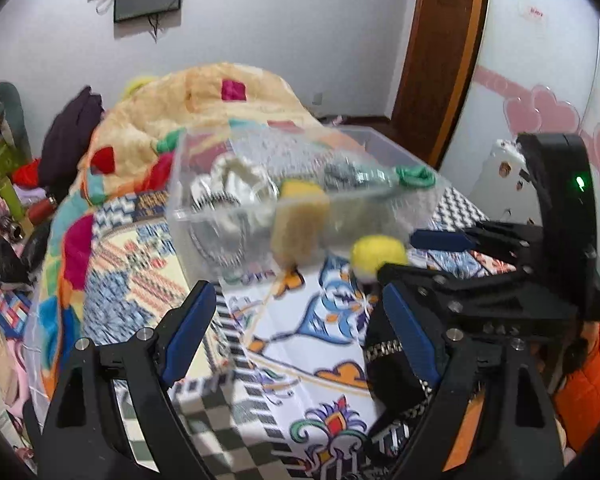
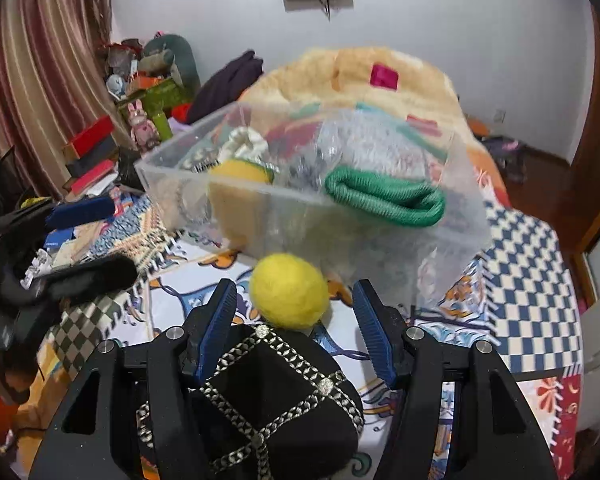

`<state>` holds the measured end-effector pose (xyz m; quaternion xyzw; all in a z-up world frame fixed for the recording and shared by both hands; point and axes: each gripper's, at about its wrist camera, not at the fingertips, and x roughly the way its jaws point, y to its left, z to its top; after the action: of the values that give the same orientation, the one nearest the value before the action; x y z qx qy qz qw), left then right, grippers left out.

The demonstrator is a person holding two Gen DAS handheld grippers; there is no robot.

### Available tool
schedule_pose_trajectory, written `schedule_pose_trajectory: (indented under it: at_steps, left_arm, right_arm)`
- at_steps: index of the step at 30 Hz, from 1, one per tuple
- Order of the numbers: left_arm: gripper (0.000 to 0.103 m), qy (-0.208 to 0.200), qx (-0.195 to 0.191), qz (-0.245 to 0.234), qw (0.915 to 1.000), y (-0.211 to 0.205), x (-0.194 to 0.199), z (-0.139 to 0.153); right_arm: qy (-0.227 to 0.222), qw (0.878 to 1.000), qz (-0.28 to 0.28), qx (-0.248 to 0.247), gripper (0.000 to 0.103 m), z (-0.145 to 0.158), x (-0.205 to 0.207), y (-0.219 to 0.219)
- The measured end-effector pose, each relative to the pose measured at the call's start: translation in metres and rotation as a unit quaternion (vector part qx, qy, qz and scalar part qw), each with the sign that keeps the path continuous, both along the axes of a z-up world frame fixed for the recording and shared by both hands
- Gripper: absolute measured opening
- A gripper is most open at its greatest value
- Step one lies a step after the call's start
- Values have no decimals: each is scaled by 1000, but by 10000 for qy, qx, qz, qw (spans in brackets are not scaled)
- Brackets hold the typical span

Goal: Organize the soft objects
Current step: 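Grasp the yellow felt ball with the right tool while the left tool grasps the black cap, then drop the yellow ball into the box with the right tool while the left drops the black cap in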

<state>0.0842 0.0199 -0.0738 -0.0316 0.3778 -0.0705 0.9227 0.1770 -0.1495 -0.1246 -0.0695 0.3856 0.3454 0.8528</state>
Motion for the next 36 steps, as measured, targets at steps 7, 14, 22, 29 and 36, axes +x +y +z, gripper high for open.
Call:
schedule_pose_trajectory:
  at_steps: [7, 14, 22, 29, 36]
  left_arm:
    - [86, 345, -279, -225, 9988, -10, 0, -21]
    - [82, 661, -480, -504, 9954, -31, 3, -38]
    - [31, 454, -202, -826, 9953, -54, 0, -42]
    - [13, 359, -453, -665, 9961, -39, 6, -31]
    - [11, -267, -400, -391, 9981, -20, 1, 8]
  right_arm:
    - [90, 9998, 149, -128, 38, -11, 0, 9]
    - [-259, 9995, -79, -146, 37, 2, -13, -9]
    - [-534, 9976, -392, 192, 37, 26, -32, -48]
    - [-771, 9954, -460, 345, 37, 41, -41, -55]
    - [-951, 9930, -550, 427, 37, 52, -40, -58]
